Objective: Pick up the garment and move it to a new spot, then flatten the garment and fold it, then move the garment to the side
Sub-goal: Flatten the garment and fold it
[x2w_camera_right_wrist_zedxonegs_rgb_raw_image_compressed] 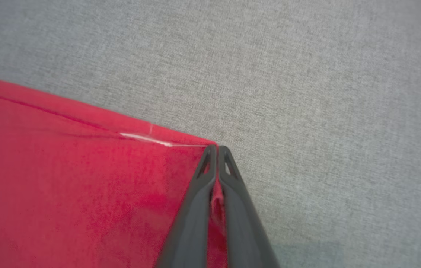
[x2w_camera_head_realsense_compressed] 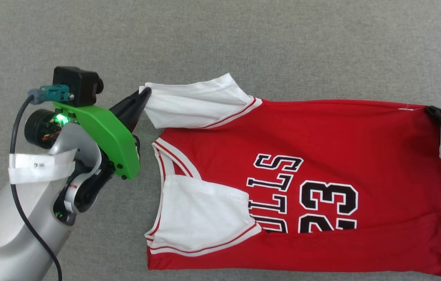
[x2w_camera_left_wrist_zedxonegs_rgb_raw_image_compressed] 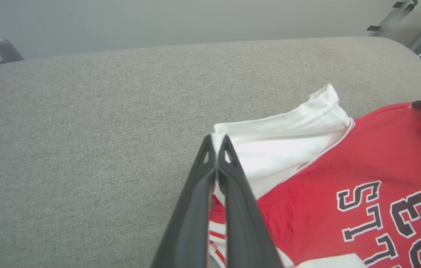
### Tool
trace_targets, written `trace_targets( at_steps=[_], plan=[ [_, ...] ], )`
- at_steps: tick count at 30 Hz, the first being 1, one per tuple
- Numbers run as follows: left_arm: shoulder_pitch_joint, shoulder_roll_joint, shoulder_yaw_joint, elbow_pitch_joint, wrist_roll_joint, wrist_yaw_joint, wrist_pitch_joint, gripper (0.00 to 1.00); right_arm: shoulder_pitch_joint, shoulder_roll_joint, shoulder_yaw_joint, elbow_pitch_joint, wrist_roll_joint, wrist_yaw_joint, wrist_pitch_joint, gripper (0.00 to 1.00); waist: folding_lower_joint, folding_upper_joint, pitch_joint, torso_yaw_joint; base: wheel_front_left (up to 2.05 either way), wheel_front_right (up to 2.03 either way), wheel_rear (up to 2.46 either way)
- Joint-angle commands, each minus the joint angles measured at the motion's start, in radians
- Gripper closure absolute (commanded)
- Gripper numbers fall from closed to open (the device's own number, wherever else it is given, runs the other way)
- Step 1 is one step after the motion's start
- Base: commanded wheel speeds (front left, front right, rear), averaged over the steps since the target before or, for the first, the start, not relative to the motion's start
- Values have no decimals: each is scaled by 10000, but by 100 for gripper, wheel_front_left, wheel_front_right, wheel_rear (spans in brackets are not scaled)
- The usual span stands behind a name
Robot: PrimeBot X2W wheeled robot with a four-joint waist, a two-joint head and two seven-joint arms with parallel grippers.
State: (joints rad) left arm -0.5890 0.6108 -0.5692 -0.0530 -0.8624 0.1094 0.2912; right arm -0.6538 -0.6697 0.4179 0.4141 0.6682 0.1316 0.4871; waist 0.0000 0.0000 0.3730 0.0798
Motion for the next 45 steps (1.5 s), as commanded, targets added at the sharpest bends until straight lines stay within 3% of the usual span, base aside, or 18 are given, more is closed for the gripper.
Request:
trace_targets(
  at_steps=[1,11,25,33,45],
  plan=[
    [246,10,68,105,-98,-35,-91,100,199,-64,-73,-62,74,-9,-147,100,0,0,-457,-127,0,0,0],
    [1458,160,-56,151,-501,52,-156,100,1953,-100,-661,-597,835,-9,-1394,100,0,0,-1566,-125,0,0,0],
    [3573,502,-540,-502,-891,559,43,100,4808,-147,-1000,-1575,1314,-9,-3389,100,0,0,-2217,-110,0,0,0],
    [4383,502,-970,-337,-921,756,173,100,5854,-257,-833,-1979,1700,-9,-3577,100,0,0,-2425,-211,0,0,0],
    [4401,319,-1478,543,-714,506,294,100,6127,-805,189,-1923,968,-9,-3485,100,0,0,-2392,-229,0,0,0]
  ],
)
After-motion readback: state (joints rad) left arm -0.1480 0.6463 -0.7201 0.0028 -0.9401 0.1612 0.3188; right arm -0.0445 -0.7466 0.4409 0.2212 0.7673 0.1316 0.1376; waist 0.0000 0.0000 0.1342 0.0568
